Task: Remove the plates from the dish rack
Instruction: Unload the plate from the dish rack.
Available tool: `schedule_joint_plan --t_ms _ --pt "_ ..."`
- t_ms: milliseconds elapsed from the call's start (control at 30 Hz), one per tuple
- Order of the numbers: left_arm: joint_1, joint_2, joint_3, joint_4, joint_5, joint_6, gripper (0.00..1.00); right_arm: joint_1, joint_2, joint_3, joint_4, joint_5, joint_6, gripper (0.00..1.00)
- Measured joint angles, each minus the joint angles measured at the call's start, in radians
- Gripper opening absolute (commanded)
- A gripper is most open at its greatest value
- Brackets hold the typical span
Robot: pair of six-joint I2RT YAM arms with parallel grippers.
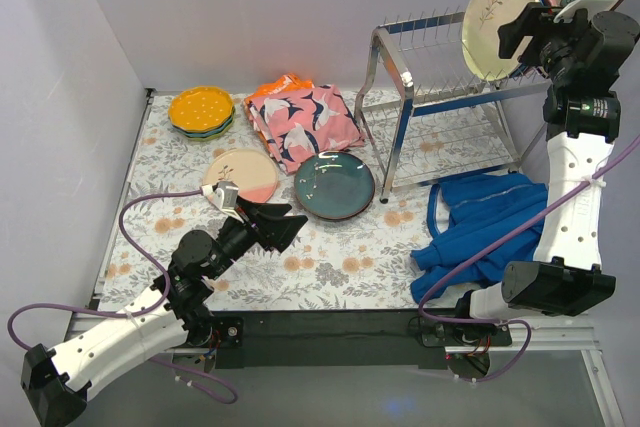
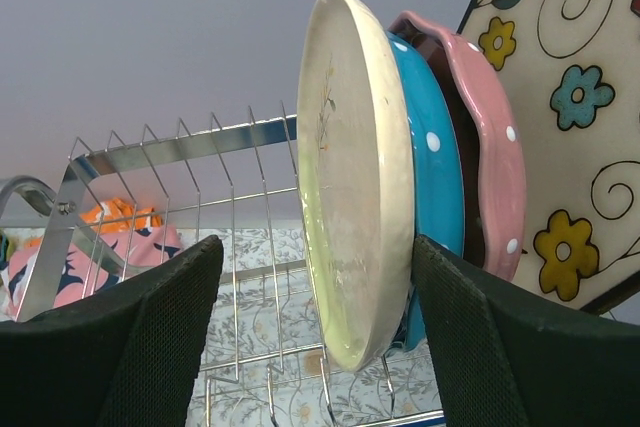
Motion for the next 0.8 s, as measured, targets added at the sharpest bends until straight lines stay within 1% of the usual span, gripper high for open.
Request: schedule_joint_plan --t_ms 100,800 --pt "0.000 0.000 0.000 0.000 0.000 0.001 0.68 0.000 0.000 0.000 0.000 -0.003 0.000 0.78" --pt "0.000 -0.002 0.000 0.000 0.000 0.002 0.68 -0.004 0.011 0.000 0.009 0.002 0.001 0.75"
